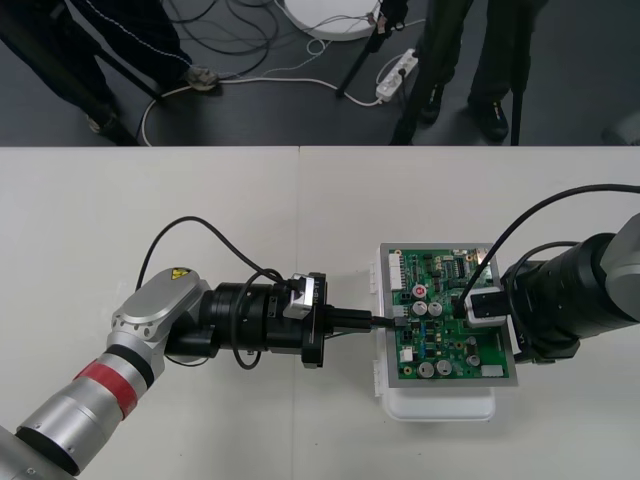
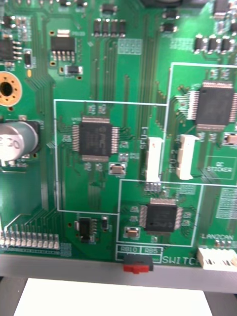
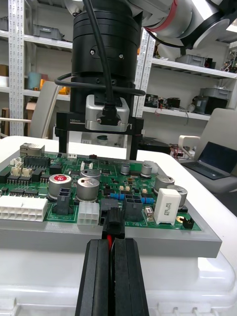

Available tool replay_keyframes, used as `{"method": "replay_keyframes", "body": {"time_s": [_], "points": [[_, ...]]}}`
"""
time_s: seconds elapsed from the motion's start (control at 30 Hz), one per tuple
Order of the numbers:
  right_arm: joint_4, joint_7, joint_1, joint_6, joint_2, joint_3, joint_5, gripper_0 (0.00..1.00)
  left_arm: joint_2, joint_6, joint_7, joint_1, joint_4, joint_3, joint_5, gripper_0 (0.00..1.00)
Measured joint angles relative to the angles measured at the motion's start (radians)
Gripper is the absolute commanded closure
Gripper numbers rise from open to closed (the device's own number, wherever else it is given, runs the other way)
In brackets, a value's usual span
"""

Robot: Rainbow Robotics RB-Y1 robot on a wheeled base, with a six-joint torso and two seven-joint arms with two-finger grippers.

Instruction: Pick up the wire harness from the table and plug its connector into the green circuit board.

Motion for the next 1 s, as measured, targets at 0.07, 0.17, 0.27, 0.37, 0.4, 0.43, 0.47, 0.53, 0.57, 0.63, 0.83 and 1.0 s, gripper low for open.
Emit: {"method": "replay_keyframes", "body": {"time_s": [0.07, 0.17, 0.27, 0.37, 0.4, 0.43, 0.47, 0.53, 0.57, 0.63, 0.83, 1.0], "points": [[0.001, 0.0, 0.0, -0.004, 0.004, 0.0, 0.001, 0.0, 0.0, 0.004, 0.0, 0.0, 0.0, 0.0, 0.0, 1.0], [0.004, 0.0, 0.0, -0.005, 0.007, 0.0, 0.002, 0.0, -0.001, 0.009, 0.0, 0.0, 0.0, -0.001, 0.0, 1.0], [0.005, 0.0, 0.0, -0.009, 0.009, 0.0, 0.006, 0.0, -0.001, 0.012, 0.0, 0.0, 0.0, -0.006, 0.0, 1.0], [0.005, 0.0, 0.0, -0.011, 0.01, 0.0, 0.006, 0.0, -0.001, 0.015, 0.0, 0.0, 0.0, -0.009, 0.0, 1.0], [0.005, 0.0, 0.0, -0.012, 0.011, 0.0, 0.006, 0.0, -0.001, 0.015, 0.0, 0.0, 0.0, -0.011, 0.0, 1.0], [0.005, 0.0, 0.0, -0.012, 0.011, 0.0, 0.006, 0.0, -0.001, 0.016, 0.0, 0.0, 0.0, -0.011, 0.0, 1.0], [0.005, 0.0, 0.0, -0.012, 0.011, 0.0, 0.006, 0.0, -0.001, 0.016, 0.0, 0.0, 0.0, -0.012, 0.0, 1.0], [0.005, 0.0, 0.0, -0.012, 0.011, 0.0, 0.006, 0.0, -0.001, 0.017, 0.0, 0.0, 0.0, -0.013, 0.0, 1.0], [0.005, 0.0, 0.0, -0.012, 0.011, 0.0, 0.006, 0.0, -0.001, 0.017, 0.0, 0.0, 0.0, -0.013, 0.0, 1.0], [0.005, 0.0, 0.0, -0.012, 0.011, 0.0, 0.006, 0.0, -0.001, 0.018, 0.0, 0.0, 0.0, -0.013, 0.0, 1.0], [0.005, 0.0, 0.0, -0.013, 0.011, 0.0, 0.006, 0.0, -0.001, 0.019, 0.0, 0.0, 0.0, -0.013, 0.0, 1.0], [0.005, 0.0, 0.0, -0.013, 0.011, 0.0, 0.006, 0.0, -0.001, 0.02, 0.0, 0.0, 0.0, -0.013, 0.0, 1.0]]}}
